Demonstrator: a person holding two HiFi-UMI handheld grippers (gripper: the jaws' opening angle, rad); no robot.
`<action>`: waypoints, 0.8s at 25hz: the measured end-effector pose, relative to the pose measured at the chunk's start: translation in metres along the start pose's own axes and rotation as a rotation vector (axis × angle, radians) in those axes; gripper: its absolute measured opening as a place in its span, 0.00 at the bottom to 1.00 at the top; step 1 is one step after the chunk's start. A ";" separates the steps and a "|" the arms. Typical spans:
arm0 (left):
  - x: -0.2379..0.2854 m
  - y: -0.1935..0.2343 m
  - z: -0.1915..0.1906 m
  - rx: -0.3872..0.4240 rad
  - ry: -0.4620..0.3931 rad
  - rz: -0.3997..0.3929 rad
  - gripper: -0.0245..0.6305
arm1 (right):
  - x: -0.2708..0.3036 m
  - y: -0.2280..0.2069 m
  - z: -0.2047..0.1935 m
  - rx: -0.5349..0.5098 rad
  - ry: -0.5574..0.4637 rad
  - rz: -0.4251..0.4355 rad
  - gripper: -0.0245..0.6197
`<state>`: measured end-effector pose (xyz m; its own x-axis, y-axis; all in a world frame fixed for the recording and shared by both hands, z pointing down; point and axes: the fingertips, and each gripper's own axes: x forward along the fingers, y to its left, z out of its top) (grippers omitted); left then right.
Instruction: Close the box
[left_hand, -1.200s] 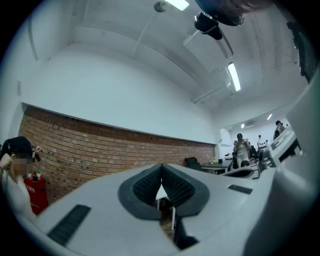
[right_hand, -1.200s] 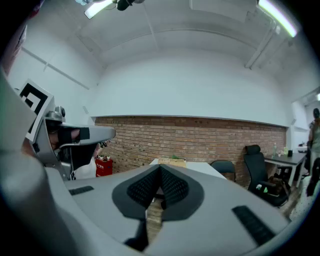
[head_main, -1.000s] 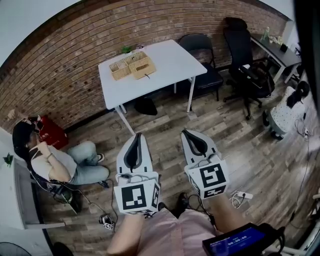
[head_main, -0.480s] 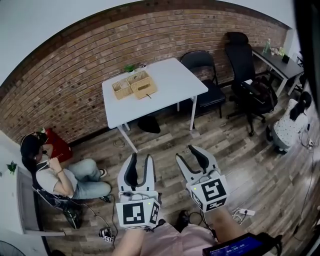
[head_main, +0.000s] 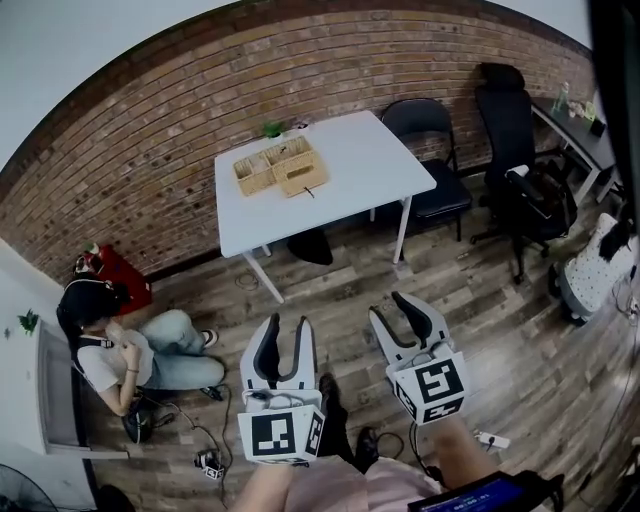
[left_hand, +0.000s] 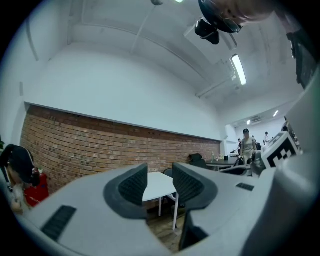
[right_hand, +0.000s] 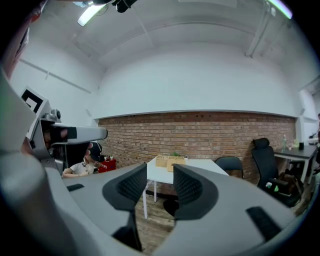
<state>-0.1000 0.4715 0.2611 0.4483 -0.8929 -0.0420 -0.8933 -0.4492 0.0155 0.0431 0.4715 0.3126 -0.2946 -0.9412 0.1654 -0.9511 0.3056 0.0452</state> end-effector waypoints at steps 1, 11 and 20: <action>0.007 0.003 -0.004 -0.002 0.006 0.003 0.27 | 0.007 -0.003 -0.002 0.001 0.006 0.001 0.30; 0.110 0.051 -0.032 -0.035 0.047 0.012 0.27 | 0.111 -0.041 -0.009 0.008 0.054 0.014 0.28; 0.211 0.106 -0.022 -0.031 0.034 -0.024 0.26 | 0.217 -0.069 0.027 -0.005 0.037 -0.012 0.27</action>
<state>-0.0993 0.2351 0.2757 0.4707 -0.8822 -0.0090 -0.8812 -0.4706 0.0459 0.0425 0.2428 0.3189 -0.2792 -0.9389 0.2011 -0.9541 0.2948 0.0520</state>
